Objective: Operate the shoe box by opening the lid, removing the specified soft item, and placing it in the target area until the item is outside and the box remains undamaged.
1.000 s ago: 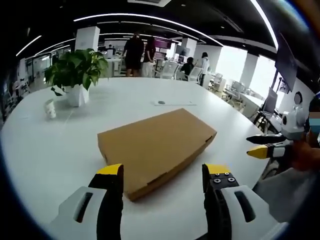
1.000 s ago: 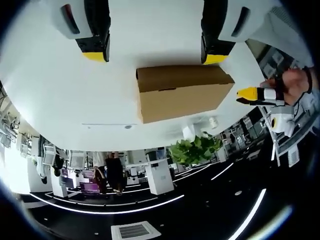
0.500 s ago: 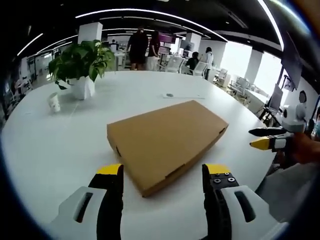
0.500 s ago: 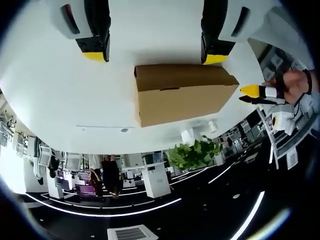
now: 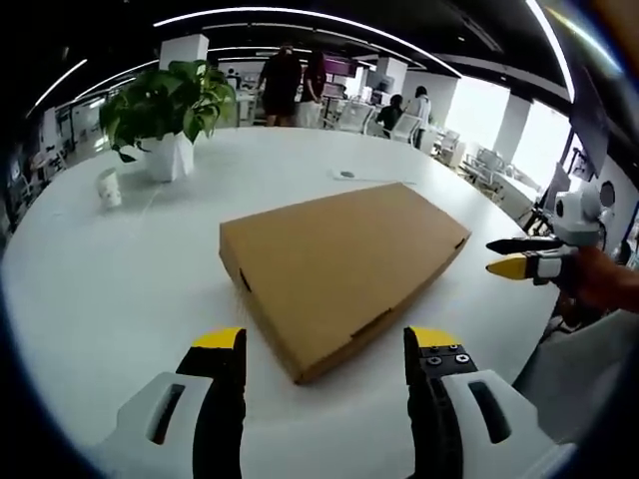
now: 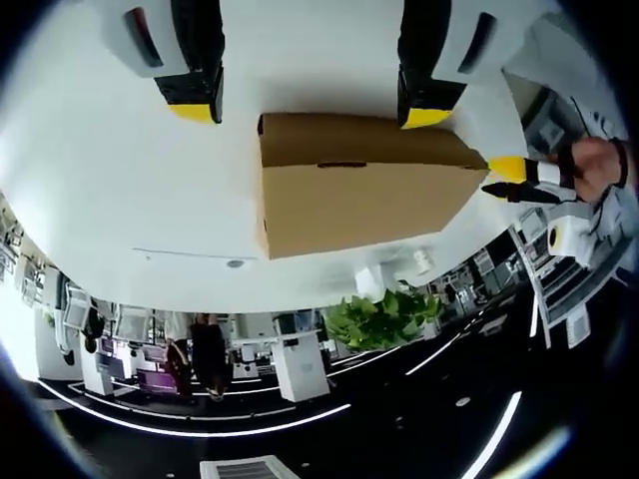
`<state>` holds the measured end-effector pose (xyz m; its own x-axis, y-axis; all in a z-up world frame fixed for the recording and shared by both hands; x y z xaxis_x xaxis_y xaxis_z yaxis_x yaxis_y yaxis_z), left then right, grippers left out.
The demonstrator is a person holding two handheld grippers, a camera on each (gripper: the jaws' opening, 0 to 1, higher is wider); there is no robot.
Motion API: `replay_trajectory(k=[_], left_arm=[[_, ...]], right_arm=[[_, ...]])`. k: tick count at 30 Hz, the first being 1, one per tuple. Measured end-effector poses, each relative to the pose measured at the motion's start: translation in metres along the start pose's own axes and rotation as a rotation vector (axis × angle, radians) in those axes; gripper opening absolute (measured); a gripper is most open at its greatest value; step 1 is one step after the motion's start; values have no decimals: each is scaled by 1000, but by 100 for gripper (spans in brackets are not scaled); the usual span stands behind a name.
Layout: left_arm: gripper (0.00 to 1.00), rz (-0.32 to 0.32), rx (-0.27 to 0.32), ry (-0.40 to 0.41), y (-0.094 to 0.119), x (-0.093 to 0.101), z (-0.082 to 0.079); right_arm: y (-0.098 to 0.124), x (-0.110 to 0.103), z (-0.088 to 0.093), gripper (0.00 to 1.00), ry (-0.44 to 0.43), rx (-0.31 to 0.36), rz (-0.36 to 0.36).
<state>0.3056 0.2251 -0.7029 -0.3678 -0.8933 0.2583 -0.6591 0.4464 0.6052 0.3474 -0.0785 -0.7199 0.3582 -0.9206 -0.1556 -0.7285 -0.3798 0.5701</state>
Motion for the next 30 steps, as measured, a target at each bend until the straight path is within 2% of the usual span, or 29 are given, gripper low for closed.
replay_trajectory(k=[12, 15, 18, 26, 27, 28, 29, 30], left_arm=[[64, 10, -29, 4, -14, -5, 11], [64, 12, -34, 4, -16, -7, 11], [62, 7, -42, -31, -18, -8, 11], [57, 21, -30, -31, -23, -10, 5], [56, 27, -38, -34, -24, -10, 5], [56, 25, -39, -41, -25, -9, 5], [56, 27, -39, -43, -25, -9, 5], [56, 30, -38, -41, -24, -9, 5]], right_arm=[[-32, 7, -4, 65, 33, -13, -11], [-34, 7, -4, 62, 62, -17, -17], [-36, 7, -5, 60, 88, -17, -13], [-40, 4, -8, 53, 142, -12, -34], [-40, 2, -8, 50, 151, -12, -45], [-40, -3, -8, 48, 163, -12, -84], [-40, -2, -8, 48, 179, -10, -45], [-40, -2, -8, 47, 165, -12, -48]])
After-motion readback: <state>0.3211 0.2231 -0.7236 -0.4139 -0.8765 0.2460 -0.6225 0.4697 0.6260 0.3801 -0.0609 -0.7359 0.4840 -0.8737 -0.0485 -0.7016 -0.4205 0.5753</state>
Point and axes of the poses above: the point that each gripper's makers call its tool centre point, and the gripper's own axes: y roughly backward along the fingers, x roughly to its right, z roughly out of its underside, the point moved 8 cm from there along y, roughly backward along the fingers, and after that the axes turned 6 degrees about z, right-handed, at the moved point
